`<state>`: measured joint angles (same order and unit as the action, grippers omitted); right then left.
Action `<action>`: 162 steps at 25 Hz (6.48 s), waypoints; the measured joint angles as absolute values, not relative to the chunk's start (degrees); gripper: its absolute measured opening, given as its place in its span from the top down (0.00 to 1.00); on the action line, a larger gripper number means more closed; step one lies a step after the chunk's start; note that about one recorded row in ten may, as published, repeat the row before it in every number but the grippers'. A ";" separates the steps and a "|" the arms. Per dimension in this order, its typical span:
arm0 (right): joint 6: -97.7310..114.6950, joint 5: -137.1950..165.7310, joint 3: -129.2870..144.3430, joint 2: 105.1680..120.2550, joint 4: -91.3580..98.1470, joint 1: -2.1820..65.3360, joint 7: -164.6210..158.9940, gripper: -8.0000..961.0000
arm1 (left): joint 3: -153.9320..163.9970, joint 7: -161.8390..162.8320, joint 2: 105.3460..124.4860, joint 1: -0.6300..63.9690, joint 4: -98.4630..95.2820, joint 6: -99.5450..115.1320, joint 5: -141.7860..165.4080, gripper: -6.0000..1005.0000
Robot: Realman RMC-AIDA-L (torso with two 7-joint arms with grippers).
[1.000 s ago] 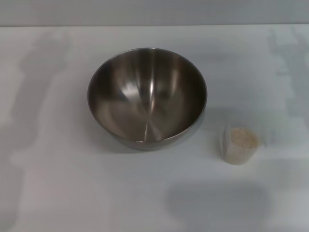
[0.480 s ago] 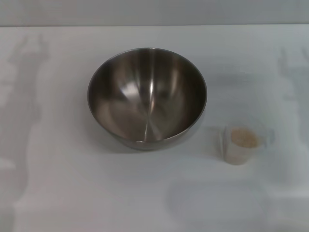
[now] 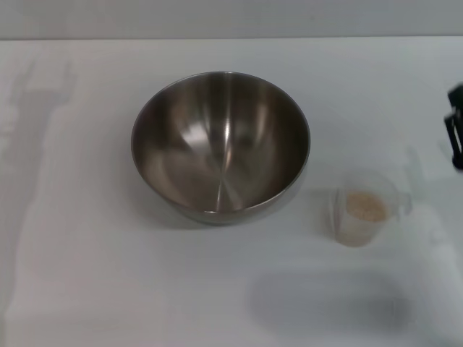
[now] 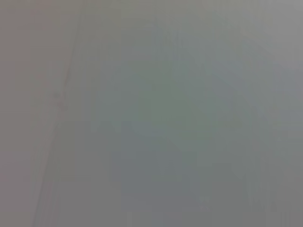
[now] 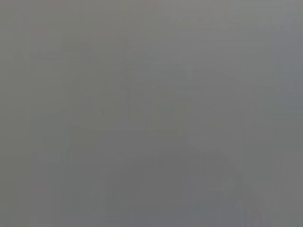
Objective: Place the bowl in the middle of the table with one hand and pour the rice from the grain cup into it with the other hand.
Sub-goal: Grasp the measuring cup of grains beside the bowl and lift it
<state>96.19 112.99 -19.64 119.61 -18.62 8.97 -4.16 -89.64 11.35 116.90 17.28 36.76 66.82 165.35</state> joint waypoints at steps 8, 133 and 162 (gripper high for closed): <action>98.43 113.03 -13.66 119.69 -18.33 2.65 -2.08 0.41 | -90.15 11.18 116.83 16.34 36.67 66.16 165.34 0.30; 80.28 111.62 -11.26 119.46 -16.60 6.35 7.56 0.43 | -93.95 9.37 117.60 11.14 40.11 68.86 165.41 0.20; 82.01 111.74 -17.00 119.82 -16.45 9.62 7.47 0.98 | -93.80 9.12 117.86 9.93 42.11 69.00 165.40 0.20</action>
<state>82.01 111.74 -17.00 119.82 -16.45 9.62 7.47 -93.80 9.12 117.86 9.93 42.11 69.00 165.40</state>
